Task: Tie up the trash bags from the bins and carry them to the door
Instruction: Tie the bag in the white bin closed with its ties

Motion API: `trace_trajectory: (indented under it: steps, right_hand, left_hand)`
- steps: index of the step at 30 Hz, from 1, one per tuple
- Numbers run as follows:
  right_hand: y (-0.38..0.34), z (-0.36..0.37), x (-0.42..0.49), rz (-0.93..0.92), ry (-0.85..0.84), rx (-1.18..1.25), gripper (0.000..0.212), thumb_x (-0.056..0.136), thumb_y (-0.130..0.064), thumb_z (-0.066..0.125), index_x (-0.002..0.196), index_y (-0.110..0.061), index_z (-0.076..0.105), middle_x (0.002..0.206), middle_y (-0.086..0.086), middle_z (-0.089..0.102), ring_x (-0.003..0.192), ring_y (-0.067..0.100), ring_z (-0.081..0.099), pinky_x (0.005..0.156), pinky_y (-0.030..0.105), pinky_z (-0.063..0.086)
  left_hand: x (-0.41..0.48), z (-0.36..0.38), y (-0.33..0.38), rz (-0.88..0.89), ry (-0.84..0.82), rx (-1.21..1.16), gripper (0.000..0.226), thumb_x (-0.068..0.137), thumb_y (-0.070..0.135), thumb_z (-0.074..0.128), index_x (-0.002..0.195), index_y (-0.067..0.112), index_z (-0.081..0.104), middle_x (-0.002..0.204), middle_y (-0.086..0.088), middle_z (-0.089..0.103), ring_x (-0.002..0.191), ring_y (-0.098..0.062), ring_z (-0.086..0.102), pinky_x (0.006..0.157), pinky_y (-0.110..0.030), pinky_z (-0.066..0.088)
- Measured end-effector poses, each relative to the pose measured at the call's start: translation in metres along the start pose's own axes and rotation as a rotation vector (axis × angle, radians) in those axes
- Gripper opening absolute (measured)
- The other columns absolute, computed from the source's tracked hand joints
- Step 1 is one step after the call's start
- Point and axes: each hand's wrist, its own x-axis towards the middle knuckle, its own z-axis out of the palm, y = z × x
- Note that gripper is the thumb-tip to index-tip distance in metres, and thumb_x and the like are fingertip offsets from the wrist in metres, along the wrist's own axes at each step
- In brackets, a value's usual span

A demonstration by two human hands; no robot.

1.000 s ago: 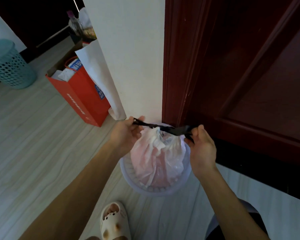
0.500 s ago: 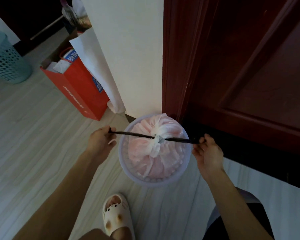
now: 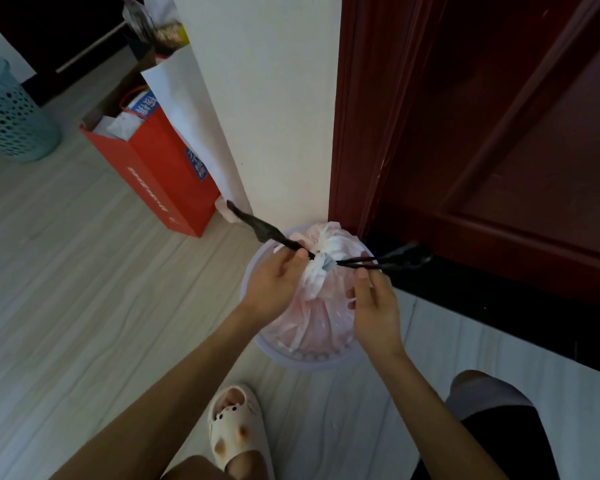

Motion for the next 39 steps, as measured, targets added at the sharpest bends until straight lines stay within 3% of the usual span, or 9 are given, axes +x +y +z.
trace_trajectory:
  steps: [3, 9, 13, 17, 23, 27, 31, 35, 39]
  right_hand:
    - [-0.01, 0.006, 0.012, -0.113, 0.008, -0.064, 0.016, 0.101, -0.023, 0.05, 0.102, -0.032, 0.063, 0.104, -0.015, 0.054, 0.087, 0.004, 0.061, 0.079, 0.026, 0.051]
    - [-0.032, 0.013, 0.022, -0.231, 0.062, -0.038, 0.013, 0.096, -0.02, 0.062, 0.087, -0.027, 0.069, 0.1, -0.009, 0.062, 0.079, -0.002, 0.062, 0.07, 0.01, 0.046]
    - [-0.053, 0.018, 0.026, -0.177, 0.014, 0.097, 0.019, 0.099, -0.021, 0.057, 0.084, -0.02, 0.07, 0.067, 0.005, 0.062, 0.061, 0.007, 0.054, 0.058, 0.021, 0.047]
    - [-0.06, 0.019, 0.038, 0.012, 0.027, 0.075, 0.019, 0.092, -0.014, 0.065, 0.076, -0.018, 0.075, 0.068, 0.003, 0.071, 0.062, 0.016, 0.064, 0.064, 0.036, 0.055]
    - [-0.08, 0.002, 0.039, -0.027, -0.187, -0.213, 0.02, 0.089, -0.009, 0.059, 0.076, -0.008, 0.073, 0.075, 0.014, 0.07, 0.064, 0.022, 0.06, 0.067, 0.033, 0.051]
    - [-0.087, 0.005, 0.031, 0.169, -0.246, -0.084, 0.034, 0.092, -0.046, 0.062, 0.072, -0.022, 0.074, 0.08, 0.004, 0.076, 0.08, 0.012, 0.07, 0.081, 0.031, 0.054]
    - [-0.081, 0.008, 0.042, 0.299, -0.096, 0.332, 0.024, 0.092, -0.026, 0.068, 0.082, -0.006, 0.074, 0.077, 0.011, 0.072, 0.072, 0.021, 0.07, 0.076, 0.032, 0.059]
    - [-0.076, 0.001, 0.043, 0.466, -0.208, 0.69, 0.016, 0.09, -0.017, 0.069, 0.087, -0.001, 0.073, 0.077, 0.005, 0.071, 0.058, 0.009, 0.057, 0.06, 0.02, 0.054]
    - [-0.068, -0.005, 0.042, 0.396, -0.421, 0.572, 0.015, 0.085, -0.016, 0.07, 0.092, -0.005, 0.076, 0.08, 0.007, 0.07, 0.062, 0.01, 0.061, 0.065, 0.022, 0.057]
  left_hand:
    - [0.015, 0.004, -0.005, 0.214, 0.139, 0.151, 0.032, 0.101, 0.033, 0.042, 0.095, 0.013, 0.067, 0.097, 0.001, 0.068, 0.091, -0.015, 0.061, 0.086, -0.041, 0.049]
    - [0.022, 0.003, 0.013, 0.385, 0.164, 0.166, 0.024, 0.102, 0.026, 0.045, 0.092, 0.02, 0.065, 0.09, 0.009, 0.066, 0.086, -0.005, 0.058, 0.075, -0.022, 0.046]
    - [0.019, 0.0, 0.019, 0.472, 0.182, 0.152, 0.016, 0.102, 0.023, 0.046, 0.092, 0.025, 0.058, 0.082, 0.017, 0.055, 0.076, -0.002, 0.052, 0.066, -0.011, 0.036]
    - [0.019, -0.006, 0.015, 0.588, 0.191, 0.385, 0.023, 0.101, 0.027, 0.047, 0.095, 0.015, 0.065, 0.086, 0.006, 0.059, 0.073, -0.006, 0.048, 0.065, -0.013, 0.032]
    - [0.035, -0.017, 0.027, 0.698, 0.071, 0.768, 0.034, 0.098, 0.032, 0.038, 0.096, 0.011, 0.065, 0.089, -0.005, 0.065, 0.08, -0.024, 0.06, 0.067, -0.04, 0.054]
    - [0.037, -0.021, 0.038, 0.807, 0.032, 0.935, 0.007, 0.087, 0.014, 0.062, 0.089, 0.009, 0.065, 0.081, -0.007, 0.063, 0.072, -0.025, 0.06, 0.056, -0.037, 0.053]
    - [0.036, -0.018, 0.041, 0.841, 0.019, 0.767, 0.026, 0.096, 0.025, 0.049, 0.09, 0.015, 0.072, 0.085, 0.001, 0.067, 0.079, -0.015, 0.058, 0.075, -0.03, 0.051]
    - [0.031, -0.023, 0.031, 0.528, -0.092, 0.331, 0.013, 0.092, 0.027, 0.064, 0.095, 0.025, 0.077, 0.086, 0.022, 0.063, 0.081, -0.003, 0.059, 0.076, -0.012, 0.04]
    - [0.039, -0.04, 0.016, 0.335, -0.26, 0.1, 0.016, 0.081, 0.027, 0.075, 0.097, 0.023, 0.076, 0.088, 0.02, 0.071, 0.088, -0.005, 0.067, 0.085, -0.031, 0.052]
